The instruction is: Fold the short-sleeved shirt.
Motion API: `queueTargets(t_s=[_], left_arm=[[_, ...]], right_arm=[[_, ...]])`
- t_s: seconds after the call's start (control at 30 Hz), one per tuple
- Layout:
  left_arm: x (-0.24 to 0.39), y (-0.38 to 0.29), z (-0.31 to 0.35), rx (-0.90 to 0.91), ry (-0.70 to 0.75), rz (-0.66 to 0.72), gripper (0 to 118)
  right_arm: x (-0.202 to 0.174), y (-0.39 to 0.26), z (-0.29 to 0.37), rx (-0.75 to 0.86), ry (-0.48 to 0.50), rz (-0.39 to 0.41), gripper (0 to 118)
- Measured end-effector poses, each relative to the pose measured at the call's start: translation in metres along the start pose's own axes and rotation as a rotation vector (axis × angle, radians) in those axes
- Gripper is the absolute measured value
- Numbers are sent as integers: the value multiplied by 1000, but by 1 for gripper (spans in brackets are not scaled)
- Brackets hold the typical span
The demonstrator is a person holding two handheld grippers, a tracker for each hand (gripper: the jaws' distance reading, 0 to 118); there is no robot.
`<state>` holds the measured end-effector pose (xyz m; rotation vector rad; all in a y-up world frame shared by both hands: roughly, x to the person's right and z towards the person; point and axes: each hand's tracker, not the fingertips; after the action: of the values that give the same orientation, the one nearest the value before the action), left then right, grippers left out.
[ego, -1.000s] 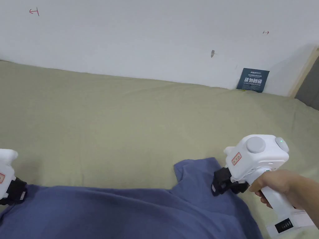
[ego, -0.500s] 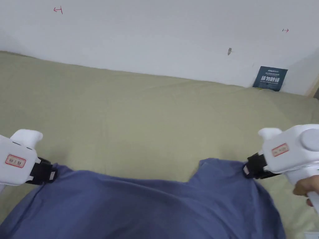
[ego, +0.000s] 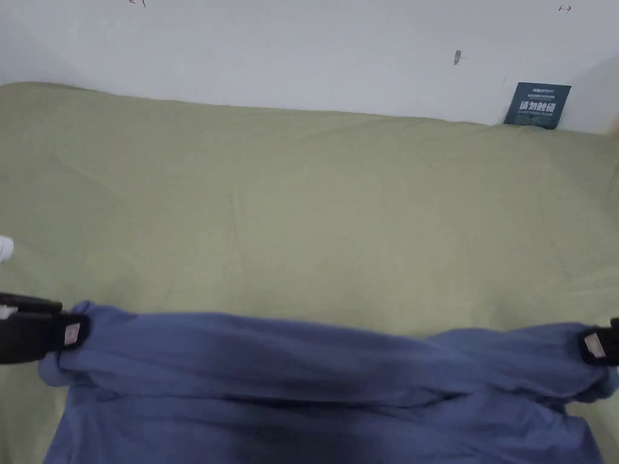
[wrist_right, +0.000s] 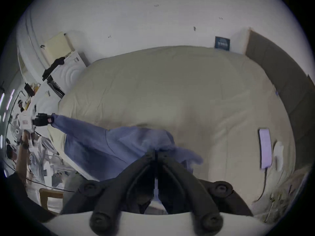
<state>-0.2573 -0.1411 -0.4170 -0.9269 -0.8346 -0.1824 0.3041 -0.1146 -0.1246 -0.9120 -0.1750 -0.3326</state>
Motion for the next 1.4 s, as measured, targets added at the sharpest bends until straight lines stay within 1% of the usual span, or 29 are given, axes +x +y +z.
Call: queueTargets(t_s=[0.13,0.2,0.33,0.43,0.47,0.5,0.57,0.6,0.63,0.67,0.7,0.73,0.77,0.83,0.87,0.97,1.03,1.07,1.1,1.13,1.17,1.2,1.23,1.27,1.3,1.37,1.4], left_arm=[[2,-57,-10,-89,-22,29,1],[5,-82,-19,-139,-28,55,1],[3,-114,-32,-154,-28,84,1],[-2,-126,-40,-153,-27,111,1],[-2,-127,-40,-151,-28,127,1],[-3,-129,-42,-143,-26,133,1],[-5,-131,-46,-133,-17,159,10],[-4,-131,-45,-127,-5,167,16],[-5,-130,-43,-123,-9,185,25],[-5,-129,-37,-117,1,211,40],[-5,-128,-30,-110,10,230,59],[-4,-126,-19,-107,14,250,71],[-1,-124,-6,-93,25,269,69],[11,-110,17,-2,90,262,69],[21,-99,29,41,131,232,69],[64,-65,42,152,187,191,69],[98,-46,40,212,207,156,69],[117,-38,38,224,219,144,67],[138,-33,32,234,232,118,59],[157,-31,28,245,246,81,36],[178,-32,22,266,254,44,15],[196,-35,15,289,272,21,4],[214,-40,8,304,289,18,3],[226,-50,3,314,279,21,3],[239,-58,-2,325,264,10,3],[263,-75,-14,314,262,-5,0],[273,-85,-18,306,274,-10,0]], right_arm=[[7,-60,-6,-67,29,-126,4],[10,-84,-12,-104,20,-181,4],[21,-116,-21,-135,-8,-253,4],[28,-126,-26,-151,-28,-286,4],[30,-129,-27,-166,-47,-318,4],[32,-130,-29,-157,-44,-325,4],[33,-131,-32,-158,-42,-339,4],[33,-130,-32,-141,-26,-352,4],[34,-130,-29,-127,13,-383,6],[34,-128,-23,-122,31,-413,15],[34,-126,-14,-104,27,-429,39],[32,-122,-4,-84,38,-417,75],[28,-118,10,-56,23,-396,82],[14,-104,34,31,-41,-351,81],[3,-95,43,80,-85,-322,81],[-38,-77,54,192,-190,-212,80],[-67,-72,49,244,-203,-141,80],[-82,-72,45,266,-204,-112,78],[-96,-71,40,260,-197,-93,72],[-110,-72,35,245,-191,-63,59],[-118,-77,27,251,-202,-16,42],[-131,-82,23,262,-215,18,18],[-145,-88,19,264,-231,44,8],[-156,-96,14,266,-238,63,8],[-165,-105,12,277,-231,64,8],[-179,-124,8,301,-180,75,5],[-185,-133,6,314,-183,74,4]])
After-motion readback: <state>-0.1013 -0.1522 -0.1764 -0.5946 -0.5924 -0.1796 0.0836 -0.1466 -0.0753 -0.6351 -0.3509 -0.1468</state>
